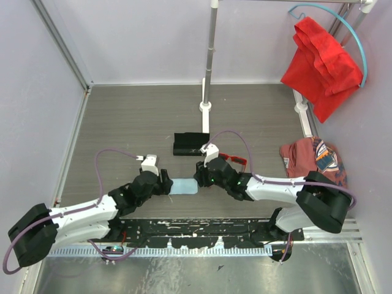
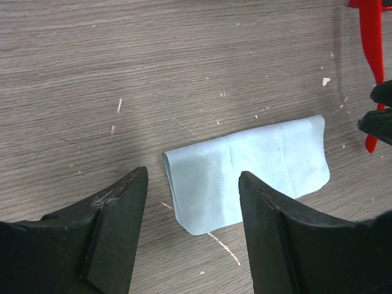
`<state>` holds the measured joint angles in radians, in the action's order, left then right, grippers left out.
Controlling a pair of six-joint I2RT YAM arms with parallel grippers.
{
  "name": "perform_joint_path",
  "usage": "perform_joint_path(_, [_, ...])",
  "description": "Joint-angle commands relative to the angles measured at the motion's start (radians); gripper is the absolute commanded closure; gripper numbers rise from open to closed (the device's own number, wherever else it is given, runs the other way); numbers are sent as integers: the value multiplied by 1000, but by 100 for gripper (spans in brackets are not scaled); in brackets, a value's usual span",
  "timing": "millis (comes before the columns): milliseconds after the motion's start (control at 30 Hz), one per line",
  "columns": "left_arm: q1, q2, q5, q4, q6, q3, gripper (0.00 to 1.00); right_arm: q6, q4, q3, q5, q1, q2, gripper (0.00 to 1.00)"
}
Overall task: Organize the sunglasses
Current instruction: Fold the glasses cleaning cloth at the center of the board.
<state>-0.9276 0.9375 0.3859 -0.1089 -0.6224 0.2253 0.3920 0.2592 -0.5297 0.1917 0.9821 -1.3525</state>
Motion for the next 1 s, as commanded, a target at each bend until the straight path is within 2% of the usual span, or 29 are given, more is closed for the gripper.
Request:
perform_joint_path(0, [-5, 33, 32, -26, -6, 3, 31, 14, 55, -42, -65, -18, -20, 57])
perform_joint_path(667, [12, 113, 43, -92, 6, 27, 42, 19, 84, -43, -84, -31, -69, 57])
perform_joint_path(967, [52, 150, 12, -123, 13, 29, 51, 18, 86, -45, -86, -37, -74, 58])
